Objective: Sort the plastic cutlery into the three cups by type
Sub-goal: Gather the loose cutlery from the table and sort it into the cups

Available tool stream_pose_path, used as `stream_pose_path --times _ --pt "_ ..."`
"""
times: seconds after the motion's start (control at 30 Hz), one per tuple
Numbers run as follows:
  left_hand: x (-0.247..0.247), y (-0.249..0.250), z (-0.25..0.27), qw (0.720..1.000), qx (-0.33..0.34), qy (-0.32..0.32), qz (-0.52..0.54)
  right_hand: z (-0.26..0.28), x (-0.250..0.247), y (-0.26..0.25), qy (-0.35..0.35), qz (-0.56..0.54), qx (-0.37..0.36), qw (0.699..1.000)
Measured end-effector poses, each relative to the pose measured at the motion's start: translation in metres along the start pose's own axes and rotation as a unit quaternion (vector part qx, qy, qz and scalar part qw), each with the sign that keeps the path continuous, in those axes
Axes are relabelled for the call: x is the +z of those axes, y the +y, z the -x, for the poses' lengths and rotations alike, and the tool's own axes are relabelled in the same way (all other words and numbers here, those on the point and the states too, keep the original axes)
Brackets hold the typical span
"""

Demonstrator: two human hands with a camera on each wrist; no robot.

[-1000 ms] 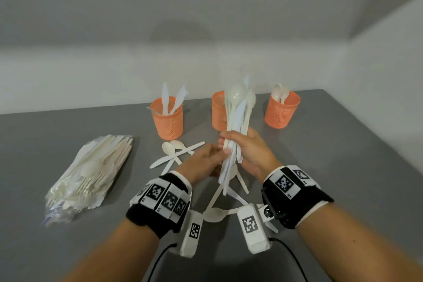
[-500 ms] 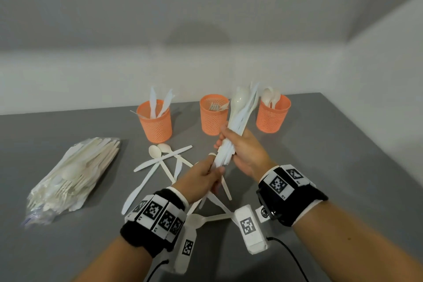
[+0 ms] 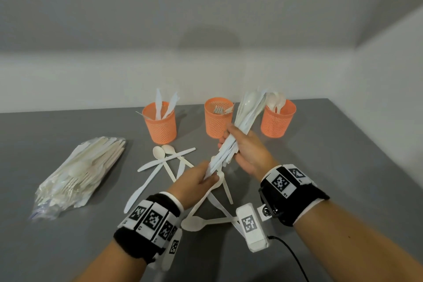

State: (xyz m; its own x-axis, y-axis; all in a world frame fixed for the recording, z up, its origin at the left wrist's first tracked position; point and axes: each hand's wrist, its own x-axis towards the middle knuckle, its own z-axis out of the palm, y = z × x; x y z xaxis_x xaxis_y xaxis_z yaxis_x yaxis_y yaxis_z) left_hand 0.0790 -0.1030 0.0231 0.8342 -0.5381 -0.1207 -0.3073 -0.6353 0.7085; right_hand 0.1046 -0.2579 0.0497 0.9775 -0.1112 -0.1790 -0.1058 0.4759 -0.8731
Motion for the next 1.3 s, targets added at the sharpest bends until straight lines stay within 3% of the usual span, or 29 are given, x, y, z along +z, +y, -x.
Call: stream_pose_path --times 0.07,0.17,0.27,0.4,0.5,0.63,0.73,0.83,1.1,1.3 --pt "0.002 0.001 -0.003 1.000 -0.009 0.011 -0.007 -0.002 0.004 0.003 0.012 0.024 -0.009 1.000" --pt "-0.003 -0.007 0.002 0.999 -0.030 -0.033 -0.015 -0.007 0.002 -0.004 0.040 0.017 -0.033 0.999" --pt "-0.014 -0.026 0.013 0.995 -0.069 -0.048 0.050 -0.008 -0.004 -0.012 0.053 0.004 -0.040 0.998" --pt "-0.032 -0.038 0.015 0.982 -0.106 0.071 0.141 -0.007 -0.008 -0.007 0.036 0.041 -0.025 0.998" --pt "-0.038 -0.023 0.003 0.961 -0.067 0.171 0.206 -0.005 -0.002 0.003 0.019 0.075 -0.015 0.997" --pt "-0.028 0.015 -0.013 0.942 0.013 0.171 0.287 -0.004 0.009 0.011 -0.001 0.069 0.009 0.998" --pt "-0.015 0.024 -0.024 0.954 0.036 0.145 0.261 -0.001 0.014 0.009 -0.026 0.040 0.037 0.998" --pt "-0.012 0.022 -0.032 0.963 0.027 0.161 0.214 -0.001 0.011 0.007 -0.043 0.006 0.061 0.997" --pt "-0.017 0.022 -0.044 0.946 0.021 0.230 0.228 0.003 0.015 0.011 -0.064 -0.006 0.098 0.993" --pt "-0.020 0.024 -0.043 0.956 0.016 0.236 0.175 0.001 0.017 0.015 -0.051 0.015 0.101 0.993"
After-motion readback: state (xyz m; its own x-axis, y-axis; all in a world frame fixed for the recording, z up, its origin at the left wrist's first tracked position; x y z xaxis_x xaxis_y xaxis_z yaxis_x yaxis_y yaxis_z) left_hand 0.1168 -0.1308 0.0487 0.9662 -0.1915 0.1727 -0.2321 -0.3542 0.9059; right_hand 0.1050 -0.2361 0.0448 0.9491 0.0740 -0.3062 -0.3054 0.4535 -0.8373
